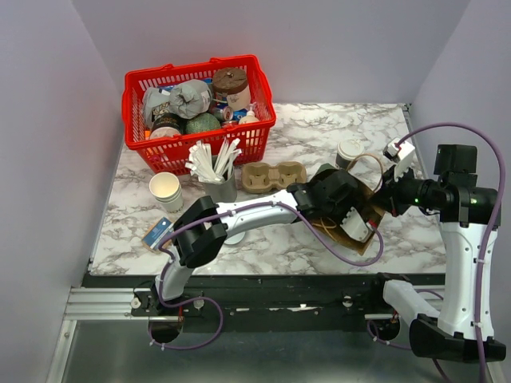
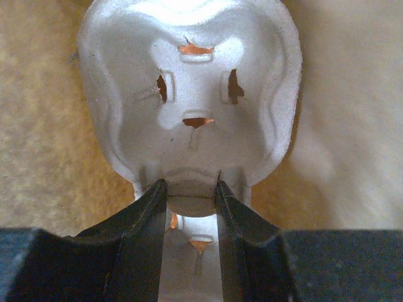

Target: Pack the takeout coffee

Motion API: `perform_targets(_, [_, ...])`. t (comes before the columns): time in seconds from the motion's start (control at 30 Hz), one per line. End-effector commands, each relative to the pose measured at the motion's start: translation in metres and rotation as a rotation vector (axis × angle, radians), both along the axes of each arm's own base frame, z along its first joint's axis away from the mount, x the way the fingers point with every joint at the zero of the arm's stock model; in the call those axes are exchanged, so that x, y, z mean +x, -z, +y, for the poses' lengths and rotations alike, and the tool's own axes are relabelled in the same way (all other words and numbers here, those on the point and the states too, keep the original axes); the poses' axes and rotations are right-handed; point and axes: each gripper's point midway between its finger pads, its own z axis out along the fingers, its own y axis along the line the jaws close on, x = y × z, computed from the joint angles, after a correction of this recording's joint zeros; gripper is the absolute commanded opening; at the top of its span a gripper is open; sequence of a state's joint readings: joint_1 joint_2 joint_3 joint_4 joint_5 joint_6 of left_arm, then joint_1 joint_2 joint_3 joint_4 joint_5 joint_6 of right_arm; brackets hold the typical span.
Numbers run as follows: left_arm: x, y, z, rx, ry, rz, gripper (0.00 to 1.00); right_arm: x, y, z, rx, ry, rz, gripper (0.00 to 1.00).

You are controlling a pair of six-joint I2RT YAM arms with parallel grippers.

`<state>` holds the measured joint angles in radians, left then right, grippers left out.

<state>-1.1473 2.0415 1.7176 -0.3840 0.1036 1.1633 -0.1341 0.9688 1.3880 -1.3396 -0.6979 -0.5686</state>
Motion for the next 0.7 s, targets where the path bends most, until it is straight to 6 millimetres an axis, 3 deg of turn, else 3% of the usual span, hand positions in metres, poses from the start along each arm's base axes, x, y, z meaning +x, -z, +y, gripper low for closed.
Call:
perform_targets(0.0, [0.011,0.003,-0.010,-0.038,0.005,-0.046,0.23,-0.041,0.005,0.015,0.065,-0.029,0.165,0.01])
perform_targets(0.1, [0.011,0.008,-0.008,-0.029,0.008,-0.042,0.29,-0.039,0.002,0.014,0.061,-0.021,0.161,0.01])
perform_targets(0.17, [0.012,0.010,-0.006,-0.024,-0.002,-0.031,0.46,-0.039,0.003,0.013,0.056,-0.016,0.164,0.01])
perform_targets(0.3, [0.016,0.008,-0.002,-0.038,-0.052,-0.016,0.63,-0.038,0.009,0.011,0.048,-0.006,0.191,0.01])
perform_targets(0.5, [0.025,-0.004,0.001,-0.105,-0.145,0.020,0.70,-0.029,0.005,0.009,0.043,-0.005,0.195,0.01])
perform_targets(0.67, [0.006,-0.025,-0.002,-0.175,-0.129,0.144,0.75,-0.026,0.006,0.007,0.029,0.000,0.196,0.01])
